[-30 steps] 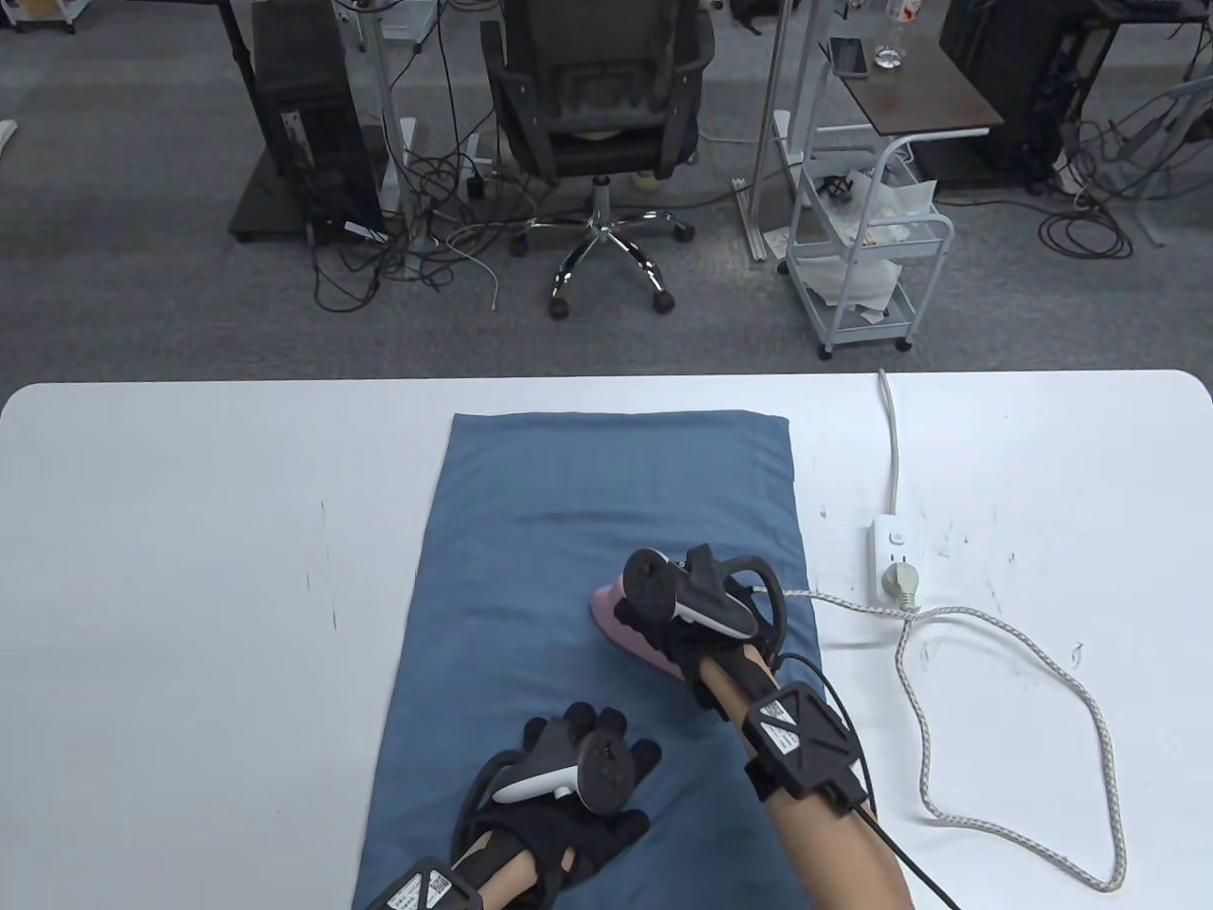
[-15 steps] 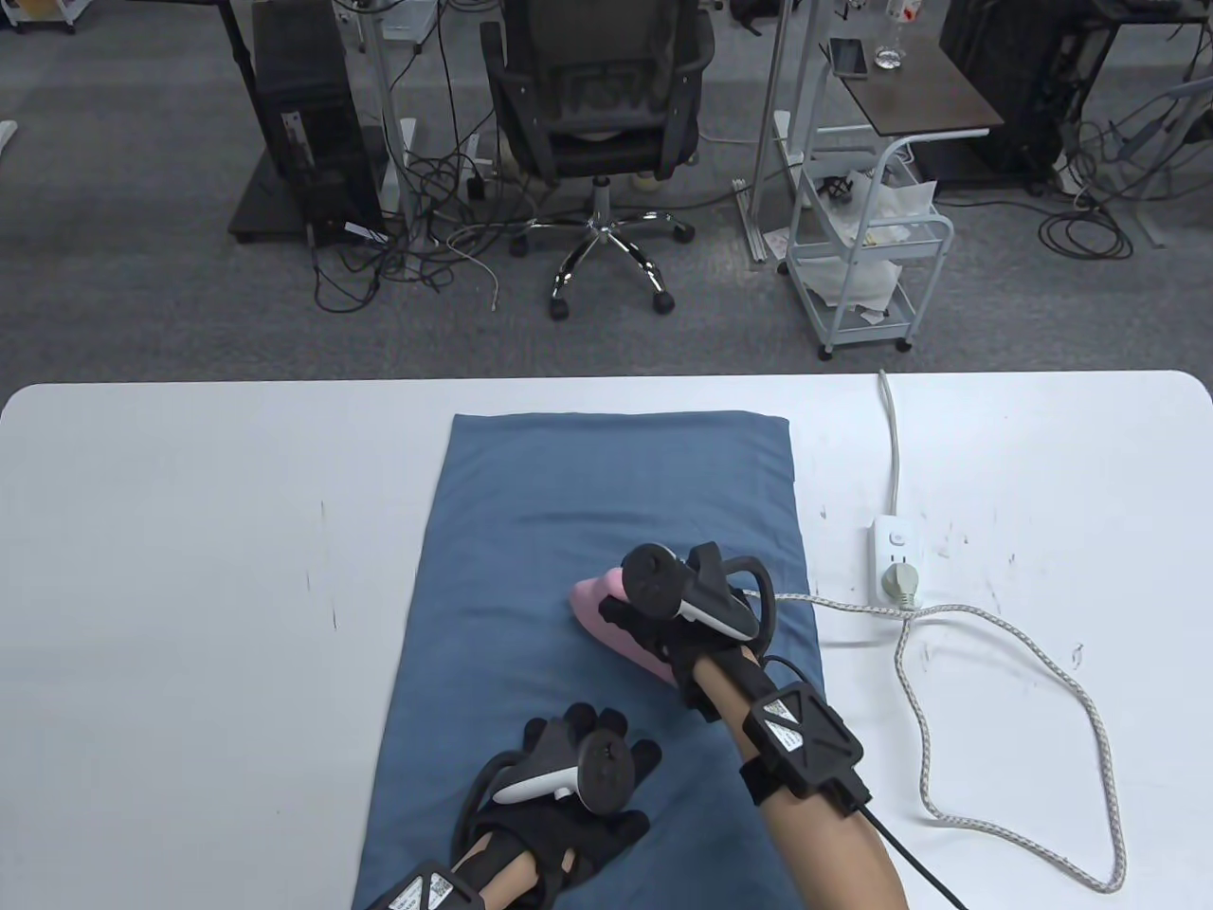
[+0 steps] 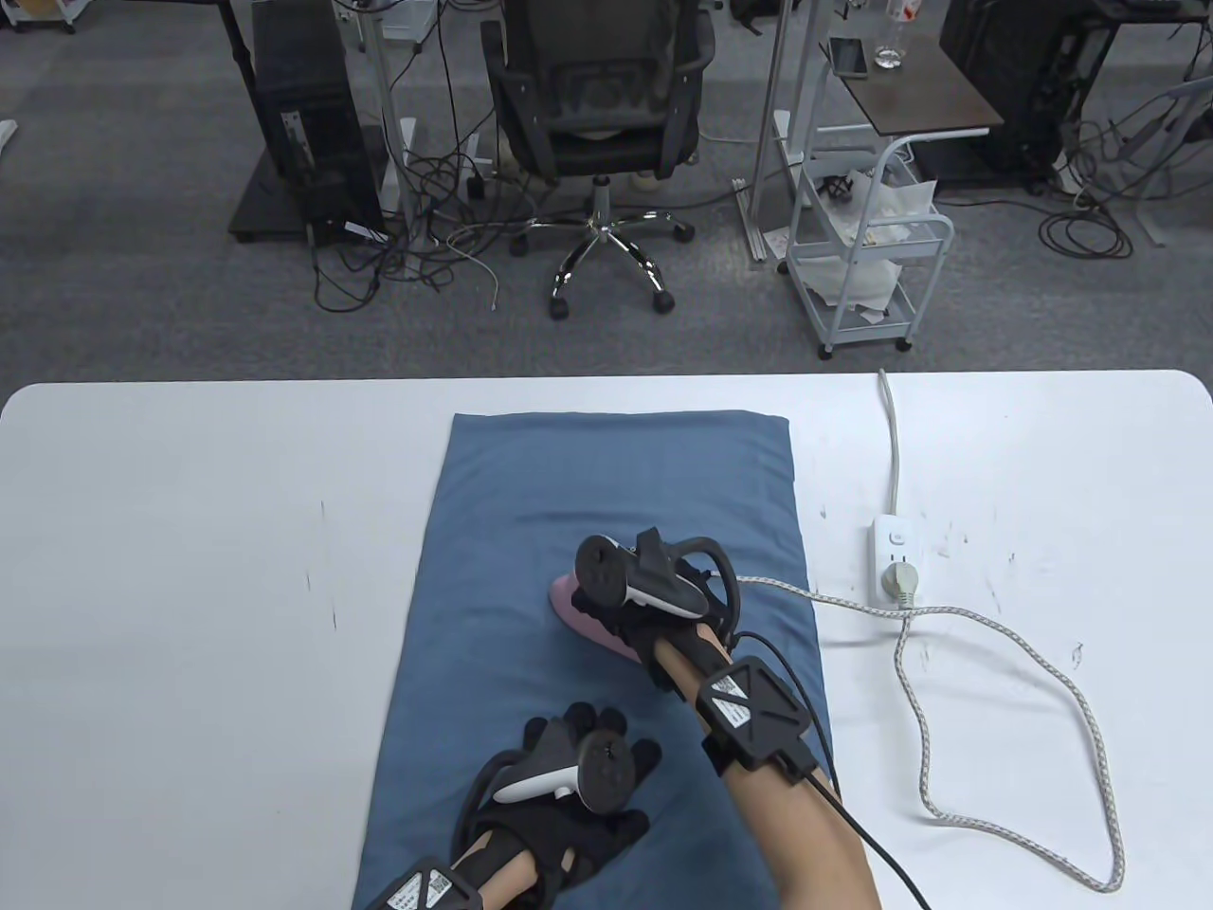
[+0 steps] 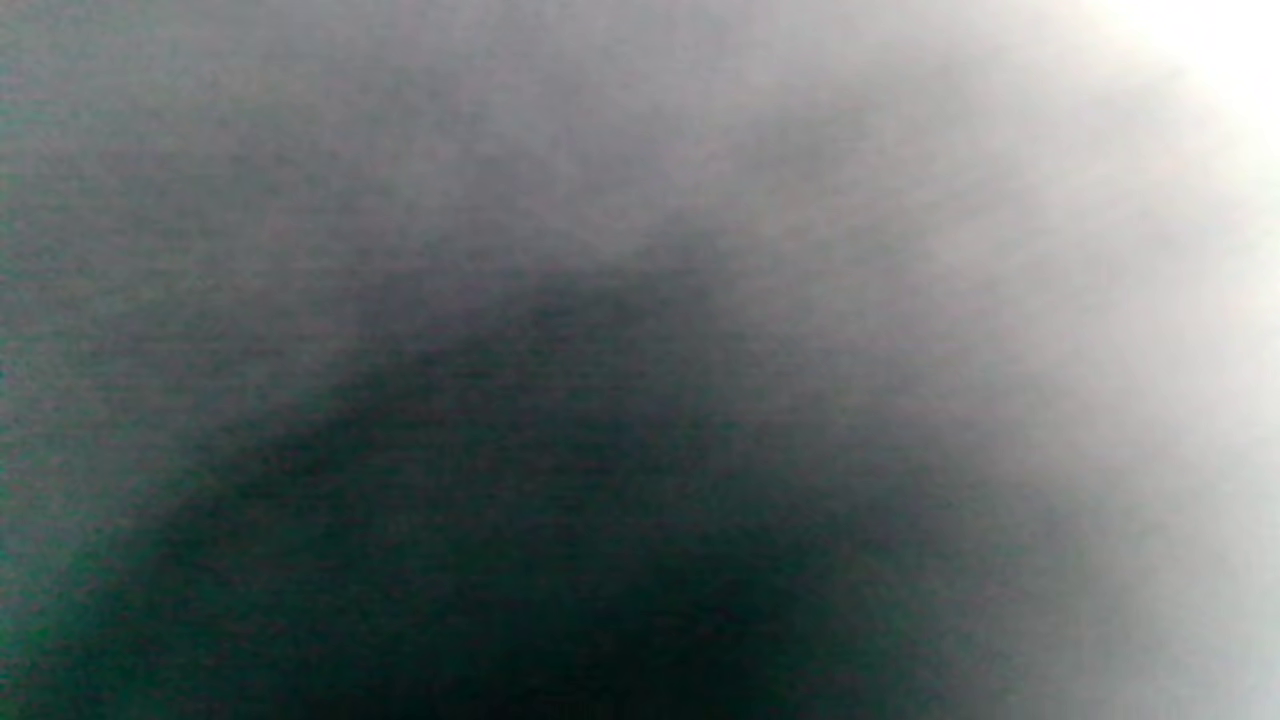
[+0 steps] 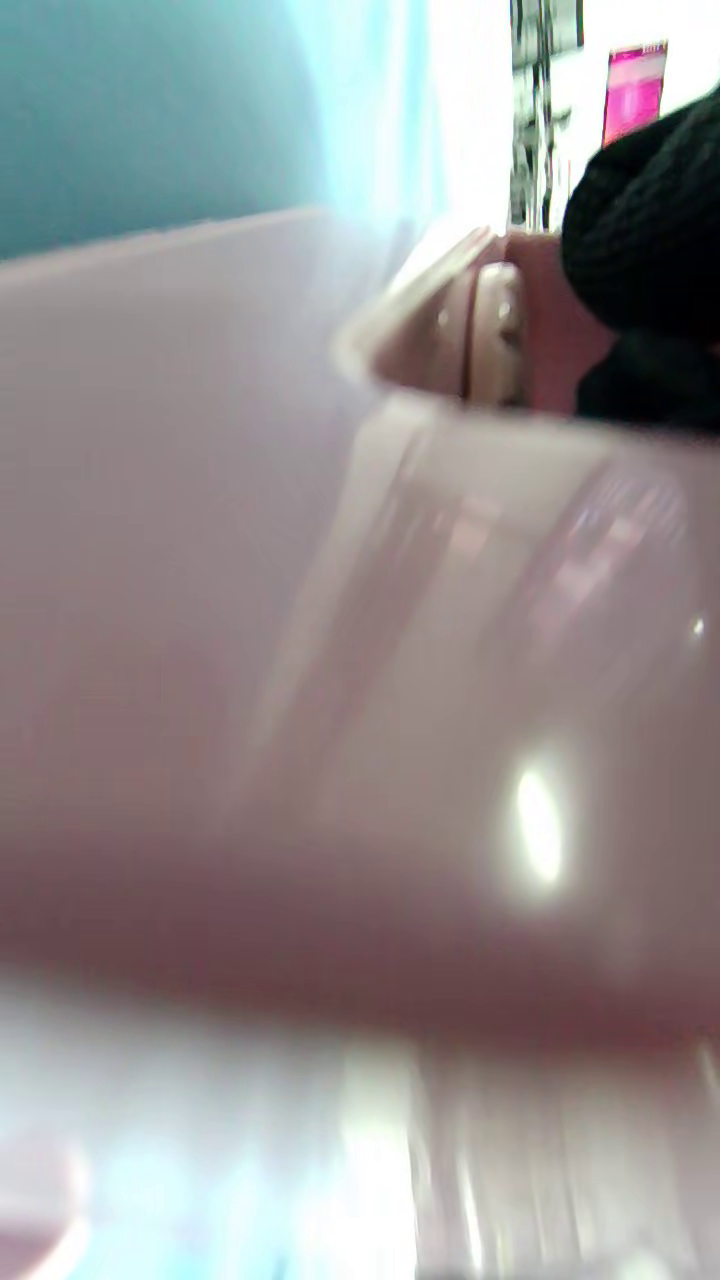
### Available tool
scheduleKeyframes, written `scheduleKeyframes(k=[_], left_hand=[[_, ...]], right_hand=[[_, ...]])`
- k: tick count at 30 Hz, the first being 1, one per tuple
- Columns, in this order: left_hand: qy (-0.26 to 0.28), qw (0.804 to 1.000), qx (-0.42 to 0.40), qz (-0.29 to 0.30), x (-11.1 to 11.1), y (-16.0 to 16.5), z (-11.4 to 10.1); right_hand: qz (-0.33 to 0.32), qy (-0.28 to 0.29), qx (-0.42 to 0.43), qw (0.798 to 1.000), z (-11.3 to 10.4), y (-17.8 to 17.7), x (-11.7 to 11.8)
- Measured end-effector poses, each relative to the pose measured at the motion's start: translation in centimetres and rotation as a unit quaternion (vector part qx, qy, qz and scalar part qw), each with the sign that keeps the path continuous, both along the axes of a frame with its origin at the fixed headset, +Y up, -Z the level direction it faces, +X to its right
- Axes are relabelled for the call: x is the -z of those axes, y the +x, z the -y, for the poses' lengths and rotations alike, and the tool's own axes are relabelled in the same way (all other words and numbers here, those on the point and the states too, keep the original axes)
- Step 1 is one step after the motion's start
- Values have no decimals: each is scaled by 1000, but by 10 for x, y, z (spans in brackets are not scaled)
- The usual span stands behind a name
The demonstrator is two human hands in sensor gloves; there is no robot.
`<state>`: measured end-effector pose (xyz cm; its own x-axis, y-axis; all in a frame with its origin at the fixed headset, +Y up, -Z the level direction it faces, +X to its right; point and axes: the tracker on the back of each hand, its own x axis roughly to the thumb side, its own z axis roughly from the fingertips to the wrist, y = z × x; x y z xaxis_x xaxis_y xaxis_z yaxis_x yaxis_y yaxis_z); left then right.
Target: Iron pillowcase with electric iron on table
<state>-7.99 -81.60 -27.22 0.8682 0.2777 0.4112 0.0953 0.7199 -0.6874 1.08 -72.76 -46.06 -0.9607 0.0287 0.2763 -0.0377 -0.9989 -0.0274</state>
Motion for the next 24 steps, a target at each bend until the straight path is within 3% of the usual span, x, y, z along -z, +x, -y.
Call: scheduleKeyframes(k=[3,6,8,12,18,24], left_hand=[[0,1000,0,0,0,0,0],[0,1000,0,0,0,0,0],[0,1000,0,0,0,0,0],[1,1000,1,0,-1,0,0],[2,1000,3,1,-1,1,0],[3,1000,3,1,0,0,0]], right_hand=[[39,1,5,999,0,2,14],[36,8,6,999,-1,2,13],[9,-4,33,999,-4,7,10],[-54,-11,96,994,-8,11,-16],[-163,0,9,987,-12,-4,-56],[-193,-2,-11,981,-1,-37,-52]])
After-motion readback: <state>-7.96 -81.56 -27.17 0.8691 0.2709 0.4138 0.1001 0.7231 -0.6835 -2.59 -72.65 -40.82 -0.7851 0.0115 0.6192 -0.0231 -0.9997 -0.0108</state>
